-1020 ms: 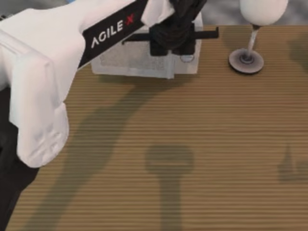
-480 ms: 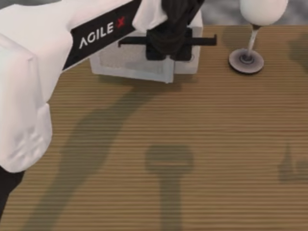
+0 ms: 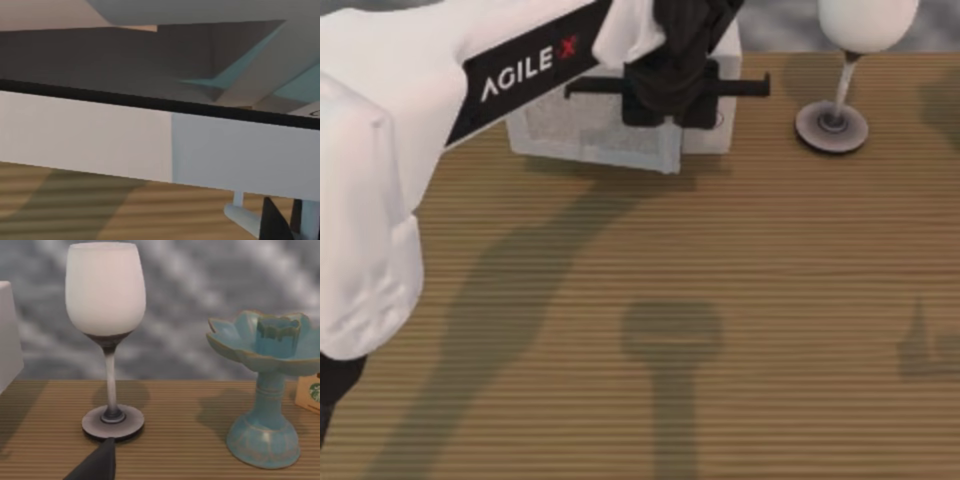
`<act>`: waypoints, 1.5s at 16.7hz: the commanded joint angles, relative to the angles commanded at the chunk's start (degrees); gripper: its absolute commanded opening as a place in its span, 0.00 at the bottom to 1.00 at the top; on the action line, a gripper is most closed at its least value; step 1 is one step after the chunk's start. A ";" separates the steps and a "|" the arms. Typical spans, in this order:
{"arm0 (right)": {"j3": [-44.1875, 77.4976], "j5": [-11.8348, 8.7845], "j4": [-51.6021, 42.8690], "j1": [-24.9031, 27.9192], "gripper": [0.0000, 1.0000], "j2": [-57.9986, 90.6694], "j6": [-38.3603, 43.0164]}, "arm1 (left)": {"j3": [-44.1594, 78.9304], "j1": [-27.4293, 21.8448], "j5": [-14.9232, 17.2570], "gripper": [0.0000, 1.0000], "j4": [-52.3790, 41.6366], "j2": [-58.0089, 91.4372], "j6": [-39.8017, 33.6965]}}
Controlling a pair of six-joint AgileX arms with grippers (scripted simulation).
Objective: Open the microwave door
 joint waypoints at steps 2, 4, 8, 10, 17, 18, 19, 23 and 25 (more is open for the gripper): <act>0.00 0.00 0.00 0.00 1.00 0.00 0.00 | 0.00 0.00 0.00 0.00 0.00 0.00 0.00; 0.00 0.00 0.00 0.00 1.00 0.00 0.00 | 0.00 0.00 0.00 0.00 0.00 0.00 0.00; 0.00 0.00 0.00 0.00 1.00 0.00 0.00 | 0.00 0.00 0.00 0.00 0.00 0.00 0.00; 0.00 0.00 0.00 0.00 1.00 0.00 0.00 | 0.00 0.00 0.00 0.00 0.00 0.00 0.00; 0.00 0.00 0.00 0.00 1.00 0.00 0.00 | 0.00 0.00 0.00 0.00 0.00 0.00 0.00; 0.00 0.00 0.00 0.00 1.00 0.00 0.00 | 0.00 0.00 0.00 0.00 0.00 0.00 0.00; 0.00 0.00 0.00 0.00 1.00 0.00 0.00 | 0.15 -0.37 0.33 0.00 0.10 0.08 -0.23; 0.00 0.00 0.00 0.00 1.00 0.00 0.00 | -3.42 -0.08 0.90 0.00 1.96 -2.12 1.89; 0.00 0.00 0.00 0.00 1.00 0.00 0.00 | -6.50 0.23 1.62 0.00 3.49 -3.87 3.53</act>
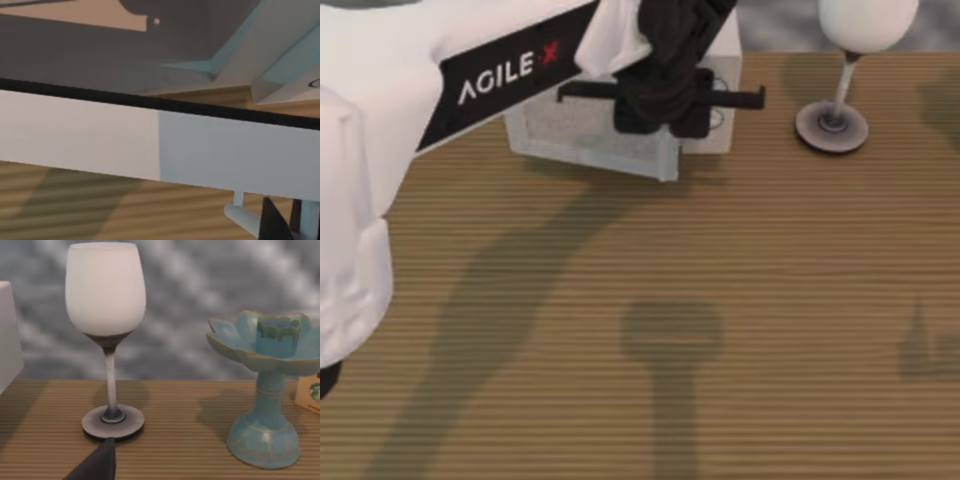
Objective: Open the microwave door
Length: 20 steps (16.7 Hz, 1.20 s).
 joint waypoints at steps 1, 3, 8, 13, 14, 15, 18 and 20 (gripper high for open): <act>0.00 0.00 0.00 0.00 1.00 0.00 0.00 | -1.26 0.08 0.34 0.00 0.66 -0.74 0.69; 0.00 0.00 0.00 0.00 1.00 0.00 0.00 | -2.45 0.15 0.71 0.00 1.38 -1.50 1.41; 0.00 0.00 0.00 0.00 1.00 0.00 0.00 | -2.45 0.15 0.71 0.00 1.38 -1.50 1.41; 0.00 0.00 0.00 0.00 1.00 0.00 0.00 | -2.45 0.15 0.71 0.00 1.38 -1.50 1.41; 0.00 0.00 0.00 0.00 1.00 0.00 0.00 | -2.45 0.15 0.71 0.00 1.38 -1.50 1.41; 0.00 0.00 0.00 0.00 1.00 0.00 0.00 | -2.45 0.15 0.71 0.00 1.38 -1.50 1.41; 0.00 0.00 0.00 0.00 1.00 0.00 0.00 | -2.45 0.15 0.71 0.00 1.38 -1.50 1.41; 0.00 0.00 0.00 0.00 1.00 0.00 0.00 | -2.45 0.15 0.71 0.00 1.38 -1.50 1.41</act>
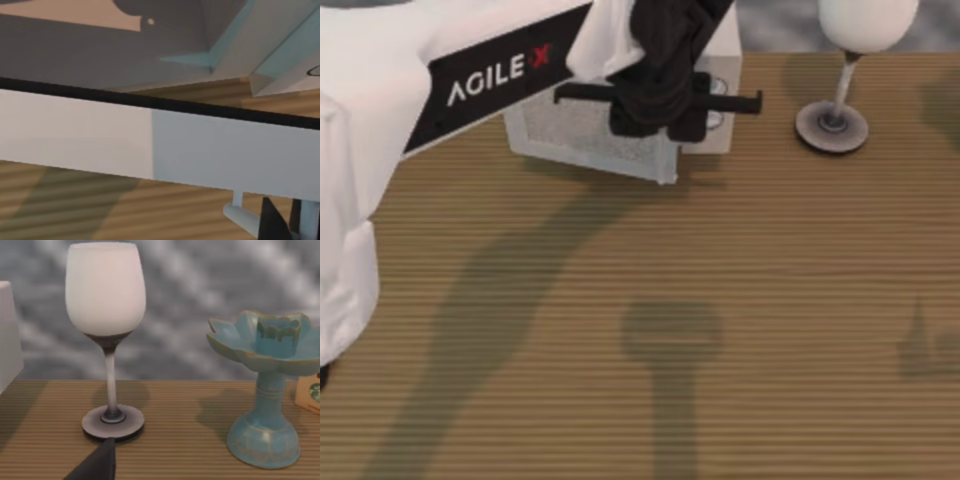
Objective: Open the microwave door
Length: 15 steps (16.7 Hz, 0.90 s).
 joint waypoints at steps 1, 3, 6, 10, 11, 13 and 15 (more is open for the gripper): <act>0.00 0.00 0.00 0.00 1.00 0.00 0.00 | 0.00 0.00 0.00 0.00 0.00 0.00 0.00; 0.00 0.00 0.00 0.00 1.00 0.00 0.00 | 0.00 0.00 0.00 0.00 0.00 0.00 0.00; 0.00 0.00 0.00 0.00 1.00 0.00 0.00 | 0.00 0.00 0.00 0.00 0.00 0.00 0.00; 0.00 0.00 0.00 0.00 1.00 0.00 0.00 | -0.86 -0.30 0.59 0.00 0.57 -0.57 0.41; 0.00 0.00 0.00 0.00 1.00 0.00 0.00 | -2.09 -0.14 0.92 0.00 1.10 -1.27 1.22; 0.00 0.00 0.00 0.00 1.00 0.00 0.00 | -5.13 0.28 1.79 0.00 2.38 -2.93 3.30; 0.00 0.00 0.00 0.00 1.00 0.00 0.00 | -7.44 0.59 2.53 0.00 3.68 -4.50 4.96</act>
